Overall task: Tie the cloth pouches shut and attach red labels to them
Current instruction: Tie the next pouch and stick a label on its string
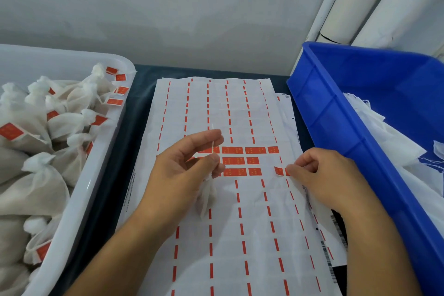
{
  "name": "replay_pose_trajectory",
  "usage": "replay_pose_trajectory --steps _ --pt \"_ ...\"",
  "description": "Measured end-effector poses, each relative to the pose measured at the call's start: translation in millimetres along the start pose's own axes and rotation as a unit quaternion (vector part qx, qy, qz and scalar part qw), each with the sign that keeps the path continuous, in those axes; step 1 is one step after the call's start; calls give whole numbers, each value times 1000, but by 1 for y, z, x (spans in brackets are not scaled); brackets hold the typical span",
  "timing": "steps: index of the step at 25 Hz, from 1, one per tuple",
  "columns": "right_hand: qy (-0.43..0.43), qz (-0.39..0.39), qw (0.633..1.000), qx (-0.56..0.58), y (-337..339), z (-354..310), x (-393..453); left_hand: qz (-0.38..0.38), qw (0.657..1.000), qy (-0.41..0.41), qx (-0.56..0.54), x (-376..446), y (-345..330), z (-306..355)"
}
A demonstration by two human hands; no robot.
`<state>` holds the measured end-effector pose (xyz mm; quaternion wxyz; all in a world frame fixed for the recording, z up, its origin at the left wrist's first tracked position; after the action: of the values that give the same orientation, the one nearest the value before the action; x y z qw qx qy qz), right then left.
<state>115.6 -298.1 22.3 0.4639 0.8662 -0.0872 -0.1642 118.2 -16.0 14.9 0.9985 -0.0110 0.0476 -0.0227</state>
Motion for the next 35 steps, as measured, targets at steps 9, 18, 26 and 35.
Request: replay_pose_trajectory --steps 9,18,26,35 --pt "19 13 1000 18 0 0 2 19 1000 -6 -12 1 -3 -12" --pt "16 -11 1000 19 -7 -1 3 41 999 -1 4 4 -1 -27" --pt "41 -60 997 -21 -11 -4 -3 41 999 5 22 7 0 -33" --pt "50 -20 997 -61 -17 -24 -9 45 999 3 30 8 1 -35"
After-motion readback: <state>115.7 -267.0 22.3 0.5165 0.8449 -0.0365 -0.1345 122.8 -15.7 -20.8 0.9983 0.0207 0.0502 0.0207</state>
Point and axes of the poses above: each hand's wrist, its own x-axis towards the middle knuckle, its own y-axis out of the back of the hand, z = x × y, the point moved 10 cm from there along x, towards the middle knuckle, and after that the axes turned 4 degrees about x, right-handed, at the moved point
